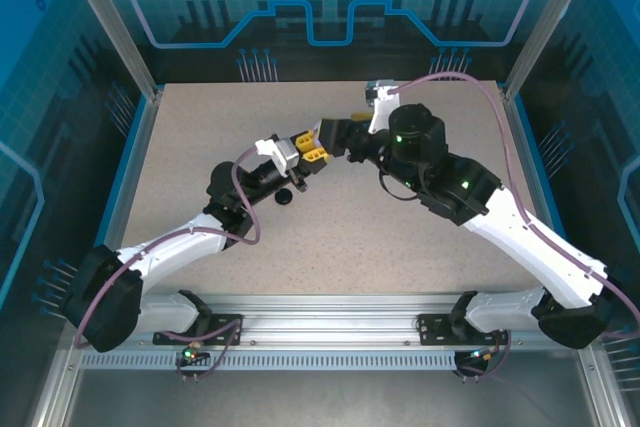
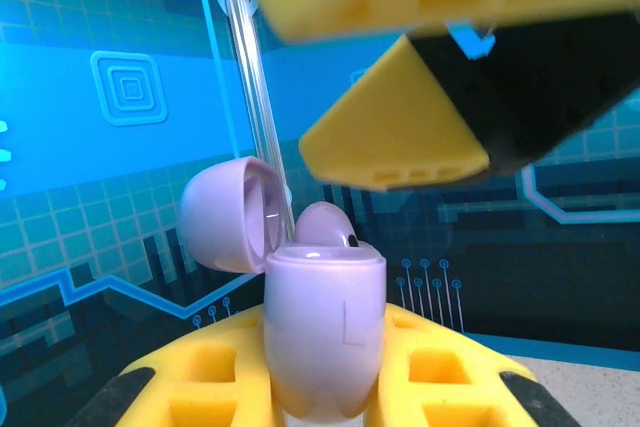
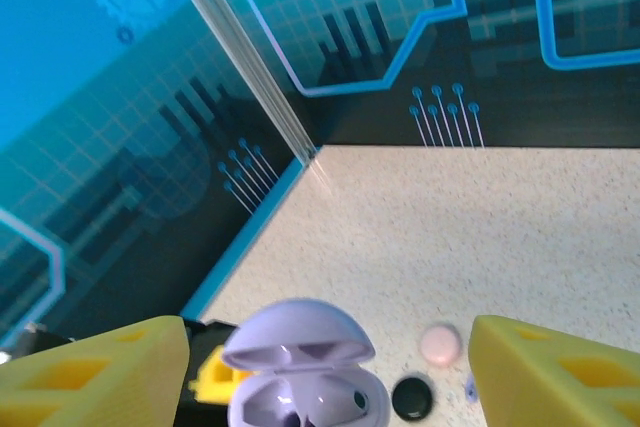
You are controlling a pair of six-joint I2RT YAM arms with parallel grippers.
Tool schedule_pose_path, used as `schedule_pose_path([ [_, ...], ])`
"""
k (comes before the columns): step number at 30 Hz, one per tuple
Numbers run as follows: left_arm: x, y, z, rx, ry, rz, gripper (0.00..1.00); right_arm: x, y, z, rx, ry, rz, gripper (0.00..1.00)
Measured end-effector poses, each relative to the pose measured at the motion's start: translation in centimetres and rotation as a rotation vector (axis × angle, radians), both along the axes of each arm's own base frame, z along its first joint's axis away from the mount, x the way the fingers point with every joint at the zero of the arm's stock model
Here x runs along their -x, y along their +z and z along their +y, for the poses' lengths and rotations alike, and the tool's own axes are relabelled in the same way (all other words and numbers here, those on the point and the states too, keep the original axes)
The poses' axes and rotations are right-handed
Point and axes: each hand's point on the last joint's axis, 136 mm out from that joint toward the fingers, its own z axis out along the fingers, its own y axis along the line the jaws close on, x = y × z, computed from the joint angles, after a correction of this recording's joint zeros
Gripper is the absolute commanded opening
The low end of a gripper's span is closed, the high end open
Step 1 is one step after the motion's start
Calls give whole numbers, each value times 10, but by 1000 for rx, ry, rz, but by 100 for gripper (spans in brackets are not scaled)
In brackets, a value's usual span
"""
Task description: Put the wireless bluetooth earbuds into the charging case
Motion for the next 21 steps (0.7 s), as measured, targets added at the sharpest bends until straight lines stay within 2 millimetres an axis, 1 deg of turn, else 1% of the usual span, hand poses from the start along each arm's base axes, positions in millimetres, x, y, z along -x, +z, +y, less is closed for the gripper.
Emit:
schedule_pose_path([
  [5, 0, -1, 2, 6, 7, -3, 0, 4, 18, -19, -37, -21, -28, 79],
  [8, 0, -3, 2, 9, 11, 3, 0, 3, 27, -38, -65, -61, -41, 80],
  [11, -1, -7, 3, 9, 13, 16, 0, -4, 25, -61, -82, -123, -36, 80],
  [14, 1, -8, 5, 16, 13, 27, 0, -16, 8, -75, -74, -178, 5, 80],
  [16, 2, -6, 6, 19, 15, 29, 0, -26, -13, -78, -50, -202, 53, 80],
  [18, 4, -4, 8, 23, 19, 26, 0, -36, -36, -75, -14, -216, 106, 80],
  [21, 7, -1, 12, 26, 26, 27, 0, -51, -73, -65, 52, -217, 188, 80],
])
